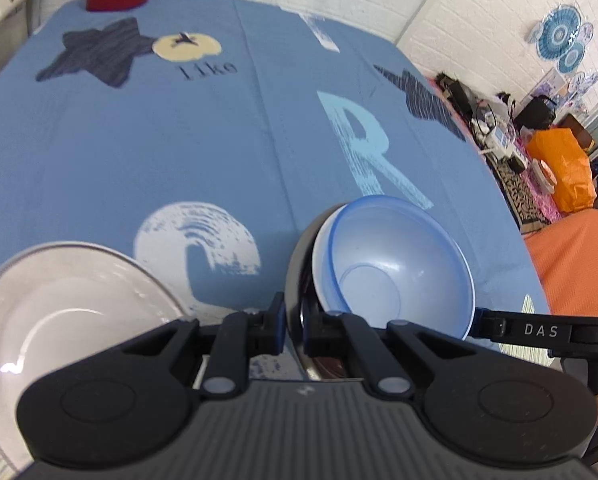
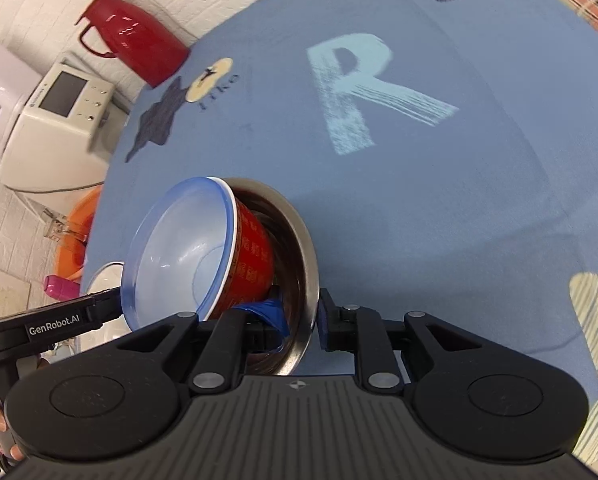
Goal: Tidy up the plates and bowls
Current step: 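Carry the nested bowls with both grippers onto the white plate stack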
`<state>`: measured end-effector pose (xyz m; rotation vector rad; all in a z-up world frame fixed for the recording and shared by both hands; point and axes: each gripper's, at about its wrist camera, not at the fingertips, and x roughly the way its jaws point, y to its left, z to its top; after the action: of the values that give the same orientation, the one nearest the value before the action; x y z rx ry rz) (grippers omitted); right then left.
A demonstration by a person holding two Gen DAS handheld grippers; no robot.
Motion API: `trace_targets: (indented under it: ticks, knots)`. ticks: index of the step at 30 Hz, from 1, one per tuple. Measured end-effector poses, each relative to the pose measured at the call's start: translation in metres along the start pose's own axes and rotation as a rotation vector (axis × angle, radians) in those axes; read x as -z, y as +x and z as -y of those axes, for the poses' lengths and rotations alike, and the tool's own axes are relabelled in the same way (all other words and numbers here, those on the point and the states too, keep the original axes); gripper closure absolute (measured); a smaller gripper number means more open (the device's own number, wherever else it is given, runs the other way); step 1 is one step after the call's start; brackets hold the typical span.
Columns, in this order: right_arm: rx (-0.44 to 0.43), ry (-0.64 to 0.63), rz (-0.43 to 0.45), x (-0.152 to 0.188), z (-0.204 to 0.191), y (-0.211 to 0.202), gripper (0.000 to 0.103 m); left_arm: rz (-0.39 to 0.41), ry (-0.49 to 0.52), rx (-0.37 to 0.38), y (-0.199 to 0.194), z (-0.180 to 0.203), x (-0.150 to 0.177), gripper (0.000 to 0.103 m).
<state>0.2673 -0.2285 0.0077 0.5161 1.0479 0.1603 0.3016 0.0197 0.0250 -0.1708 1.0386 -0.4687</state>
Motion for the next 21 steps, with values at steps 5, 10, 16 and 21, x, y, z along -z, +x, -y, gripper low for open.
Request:
trace_targets:
  ticks: [5, 10, 16, 21]
  knots:
    - [-0.038, -0.093, -0.013, -0.002, -0.051, 0.007, 0.102, 0.071, -0.027, -0.063, -0.049, -0.027, 0.005, 0.103]
    - [-0.097, -0.184, -0.063, 0.008, -0.105, 0.032, 0.101, 0.121, -0.082, -0.164, -0.092, -0.068, 0.019, 0.103]
    - [-0.115, -0.25, -0.165, 0.026, -0.146, 0.073, 0.101, 0.118, -0.175, -0.224, -0.108, -0.118, 0.046, 0.103]
    - [-0.064, -0.286, -0.223, 0.038, -0.153, 0.088, 0.1, 0.086, -0.212, -0.189, -0.096, -0.138, 0.058, 0.103]
